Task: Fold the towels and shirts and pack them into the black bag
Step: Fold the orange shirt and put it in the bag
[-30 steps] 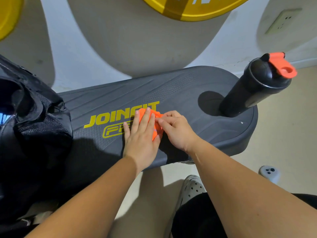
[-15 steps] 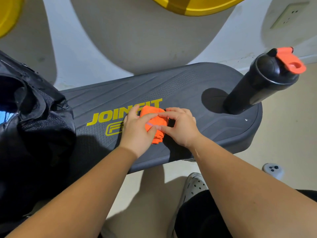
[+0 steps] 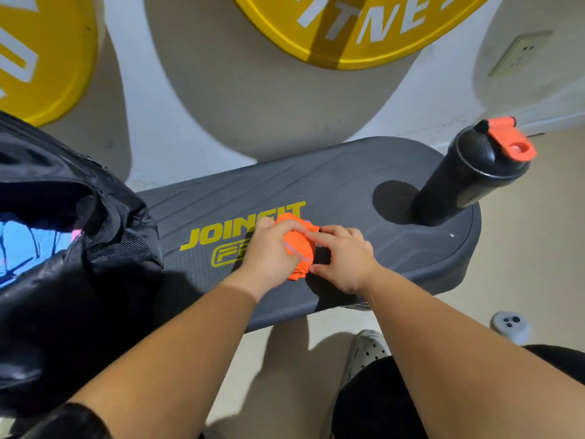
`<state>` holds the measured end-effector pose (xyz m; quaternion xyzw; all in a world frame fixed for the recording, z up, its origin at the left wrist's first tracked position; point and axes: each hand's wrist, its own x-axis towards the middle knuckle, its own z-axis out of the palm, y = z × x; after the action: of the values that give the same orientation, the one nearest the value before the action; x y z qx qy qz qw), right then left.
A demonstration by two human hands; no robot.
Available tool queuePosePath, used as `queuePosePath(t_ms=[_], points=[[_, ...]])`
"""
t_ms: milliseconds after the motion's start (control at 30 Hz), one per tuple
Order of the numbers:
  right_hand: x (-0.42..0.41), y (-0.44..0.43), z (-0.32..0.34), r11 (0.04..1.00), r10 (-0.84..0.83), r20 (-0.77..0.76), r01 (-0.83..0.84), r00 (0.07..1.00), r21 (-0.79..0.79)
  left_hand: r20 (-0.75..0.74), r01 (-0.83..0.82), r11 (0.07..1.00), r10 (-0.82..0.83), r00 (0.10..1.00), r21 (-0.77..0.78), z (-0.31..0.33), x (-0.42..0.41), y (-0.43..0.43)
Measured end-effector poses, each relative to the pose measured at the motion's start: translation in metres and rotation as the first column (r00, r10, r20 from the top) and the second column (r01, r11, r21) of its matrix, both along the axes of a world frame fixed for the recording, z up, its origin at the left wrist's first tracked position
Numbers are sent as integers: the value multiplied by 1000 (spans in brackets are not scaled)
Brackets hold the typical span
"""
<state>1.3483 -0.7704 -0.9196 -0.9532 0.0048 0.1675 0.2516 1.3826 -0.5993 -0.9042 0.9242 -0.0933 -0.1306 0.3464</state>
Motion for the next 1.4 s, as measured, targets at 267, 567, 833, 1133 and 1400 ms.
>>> queuePosePath(t_ms=[267, 567, 833, 1133, 1400], points=[[-4, 7, 47, 989, 145, -196, -145, 970, 18, -100, 87, 992, -77, 992, 93, 46, -13, 20], [6, 81, 123, 943, 171, 62, -182, 983, 280, -6, 82, 992, -82, 997, 95, 135, -17, 110], [12, 143, 166, 876, 292, 90, -304, 952, 374, 22, 46, 999, -46, 999, 8, 179, -38, 206], [72, 266, 222, 855, 428, 443, -512, 788, 84, -56, -400, 845, 407, 912, -354, 166, -44, 301], [139, 334, 245, 838, 512, 302, -545, 804, 28, -350, -515, 838, 434, 830, -183, 157, -52, 343]])
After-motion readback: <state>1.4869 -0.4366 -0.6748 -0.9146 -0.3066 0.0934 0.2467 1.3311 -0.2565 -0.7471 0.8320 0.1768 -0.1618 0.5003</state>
